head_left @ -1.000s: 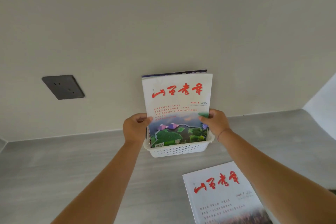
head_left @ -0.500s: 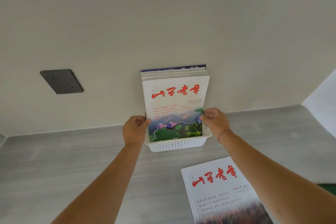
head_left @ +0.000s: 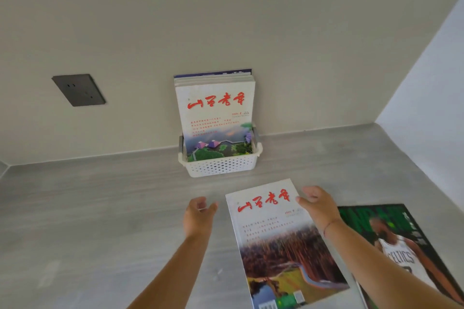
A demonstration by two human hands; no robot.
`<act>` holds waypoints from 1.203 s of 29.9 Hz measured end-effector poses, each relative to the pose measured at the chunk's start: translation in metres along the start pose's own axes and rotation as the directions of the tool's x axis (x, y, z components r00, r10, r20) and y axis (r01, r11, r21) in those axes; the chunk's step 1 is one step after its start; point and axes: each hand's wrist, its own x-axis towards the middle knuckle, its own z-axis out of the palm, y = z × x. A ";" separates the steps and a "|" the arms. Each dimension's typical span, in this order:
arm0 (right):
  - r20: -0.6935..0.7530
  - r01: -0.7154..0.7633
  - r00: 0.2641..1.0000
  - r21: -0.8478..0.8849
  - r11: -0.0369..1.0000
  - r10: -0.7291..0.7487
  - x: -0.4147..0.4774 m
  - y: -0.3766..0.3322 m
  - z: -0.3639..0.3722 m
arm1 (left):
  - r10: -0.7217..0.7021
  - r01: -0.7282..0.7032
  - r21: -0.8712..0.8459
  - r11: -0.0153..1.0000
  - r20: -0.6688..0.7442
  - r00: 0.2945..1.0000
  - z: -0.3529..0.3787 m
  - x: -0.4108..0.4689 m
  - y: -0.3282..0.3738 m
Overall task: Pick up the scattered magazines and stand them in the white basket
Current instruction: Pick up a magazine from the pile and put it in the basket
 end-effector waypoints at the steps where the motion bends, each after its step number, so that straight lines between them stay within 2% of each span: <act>1: 0.000 -0.020 1.000 0.000 1.000 0.020 -0.011 0.013 -0.007 | -0.027 0.027 -0.008 1.000 0.024 0.999 0.007 -0.014 -0.008; 4: 0.024 -0.053 0.998 0.008 0.999 0.053 -0.043 0.046 -0.022 | -0.104 0.109 -0.045 0.993 0.105 0.989 0.027 -0.055 -0.027; 7: 0.088 -0.076 0.993 0.008 0.997 0.075 -0.069 0.071 -0.028 | -0.118 0.133 -0.071 0.989 0.181 0.976 0.041 -0.092 -0.040; 12: 0.155 -0.050 0.987 0.035 0.998 0.044 -0.088 0.084 -0.027 | -0.121 0.139 -0.092 0.986 0.183 0.976 0.050 -0.118 -0.045; 16: 0.182 -0.031 0.983 0.033 0.999 0.024 -0.093 0.085 -0.027 | -0.220 0.249 -0.133 0.959 0.200 0.955 0.052 -0.114 -0.034; 18: 0.200 -0.032 0.980 0.049 0.998 0.021 -0.093 0.086 -0.028 | -0.286 0.348 -0.233 0.908 0.263 0.921 0.050 -0.111 -0.031; 20: 0.232 -0.033 0.973 0.070 0.997 0.016 -0.094 0.087 -0.027 | -0.254 0.382 -0.320 0.867 0.375 0.891 0.050 -0.114 -0.029; 22: 0.264 -0.036 0.965 0.093 0.995 0.010 -0.094 0.086 -0.026 | -0.192 0.337 -0.301 0.892 0.424 0.885 0.054 -0.118 -0.028; 27: 0.248 -0.097 0.967 0.131 0.987 0.062 -0.086 0.088 -0.025 | -0.113 0.203 -0.201 0.958 0.385 0.916 0.052 -0.116 -0.021; 29: 0.249 -0.114 0.966 0.156 0.981 0.073 -0.079 0.084 -0.026 | -0.080 0.171 -0.182 0.968 0.421 0.903 0.047 -0.112 -0.015; 33: 0.285 -0.088 0.959 0.309 0.947 -0.004 -0.060 0.069 -0.028 | -0.036 0.143 -0.176 0.974 0.504 0.863 0.038 -0.107 0.000; 36: 0.270 -0.153 0.961 0.336 0.929 0.061 -0.045 0.062 -0.032 | 0.012 0.096 -0.184 0.978 0.511 0.859 0.029 -0.096 0.013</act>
